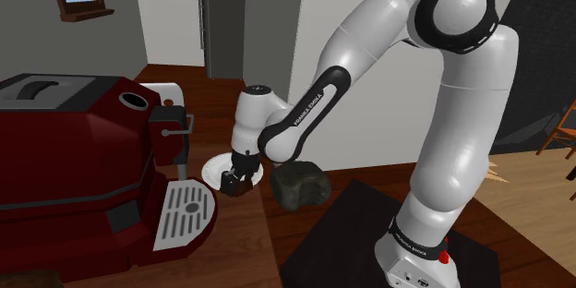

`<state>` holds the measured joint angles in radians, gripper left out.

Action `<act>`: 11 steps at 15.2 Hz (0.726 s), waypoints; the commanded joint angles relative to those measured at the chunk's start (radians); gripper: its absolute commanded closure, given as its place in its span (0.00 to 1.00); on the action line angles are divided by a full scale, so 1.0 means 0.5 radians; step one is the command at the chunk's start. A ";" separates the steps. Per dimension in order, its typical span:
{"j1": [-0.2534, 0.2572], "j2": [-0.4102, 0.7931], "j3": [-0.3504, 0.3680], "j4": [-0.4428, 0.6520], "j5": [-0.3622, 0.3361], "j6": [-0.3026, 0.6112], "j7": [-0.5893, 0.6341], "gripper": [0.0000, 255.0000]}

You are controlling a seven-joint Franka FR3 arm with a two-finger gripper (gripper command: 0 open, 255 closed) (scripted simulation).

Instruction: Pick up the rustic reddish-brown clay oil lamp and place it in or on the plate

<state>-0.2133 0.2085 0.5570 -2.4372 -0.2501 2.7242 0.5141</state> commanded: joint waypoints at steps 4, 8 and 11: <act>-0.108 0.181 -0.097 0.264 -0.044 -0.105 -0.204 1.00; -0.177 0.332 -0.156 0.503 -0.064 -0.205 -0.351 1.00; -0.219 0.456 -0.194 0.704 -0.076 -0.292 -0.455 1.00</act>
<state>-0.3149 0.4191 0.4652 -2.1136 -0.2869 2.5904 0.3046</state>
